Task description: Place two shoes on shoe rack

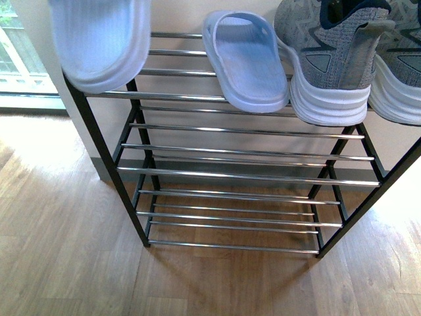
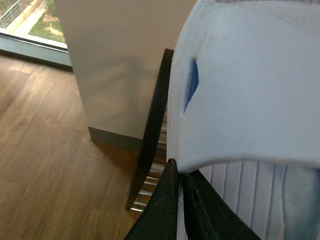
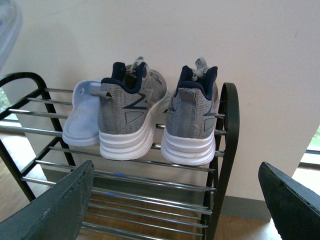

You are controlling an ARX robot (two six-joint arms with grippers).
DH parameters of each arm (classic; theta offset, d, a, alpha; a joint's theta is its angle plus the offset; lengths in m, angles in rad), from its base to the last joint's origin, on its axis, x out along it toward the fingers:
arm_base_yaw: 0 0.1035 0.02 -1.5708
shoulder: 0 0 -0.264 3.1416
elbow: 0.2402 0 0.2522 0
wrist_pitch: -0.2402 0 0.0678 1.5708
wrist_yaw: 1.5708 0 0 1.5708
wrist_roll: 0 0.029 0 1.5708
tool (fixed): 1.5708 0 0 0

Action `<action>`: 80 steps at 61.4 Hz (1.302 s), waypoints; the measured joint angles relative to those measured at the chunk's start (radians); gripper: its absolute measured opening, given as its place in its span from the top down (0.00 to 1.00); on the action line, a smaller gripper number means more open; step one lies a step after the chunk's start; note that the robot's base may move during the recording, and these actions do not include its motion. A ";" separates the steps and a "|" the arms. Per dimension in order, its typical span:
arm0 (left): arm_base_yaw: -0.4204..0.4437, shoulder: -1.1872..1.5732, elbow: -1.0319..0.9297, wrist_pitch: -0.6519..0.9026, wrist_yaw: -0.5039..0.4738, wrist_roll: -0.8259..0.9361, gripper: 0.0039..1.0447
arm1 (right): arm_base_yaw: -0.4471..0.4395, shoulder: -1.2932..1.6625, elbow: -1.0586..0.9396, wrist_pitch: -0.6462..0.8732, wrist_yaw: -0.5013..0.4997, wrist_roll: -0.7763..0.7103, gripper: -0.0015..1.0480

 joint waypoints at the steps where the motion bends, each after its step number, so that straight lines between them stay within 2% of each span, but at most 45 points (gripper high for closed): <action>1: 0.000 0.027 0.029 -0.011 0.005 -0.002 0.99 | 0.000 0.000 0.000 0.000 0.000 0.000 0.09; 18: -0.008 0.345 0.325 -0.158 0.051 -0.060 0.99 | 0.000 0.000 0.000 0.000 0.000 0.000 0.09; 41: 0.002 0.475 0.419 -0.212 0.025 -0.063 0.98 | 0.000 0.000 0.000 0.000 0.000 0.000 0.09; 59: -0.008 0.458 0.414 -0.177 -0.009 -0.026 0.54 | 0.000 0.000 0.000 0.000 0.000 0.000 0.09; 76: -0.043 0.227 0.262 -0.067 -0.077 0.009 0.12 | 0.000 0.000 0.000 0.000 0.000 0.000 0.09; 78: -0.047 0.192 0.231 -0.051 -0.089 0.010 0.07 | 0.000 0.000 0.000 0.000 0.000 0.000 0.09; 80: -0.050 0.154 0.198 -0.033 -0.105 0.010 0.08 | 0.000 0.000 0.000 0.000 0.000 0.000 0.09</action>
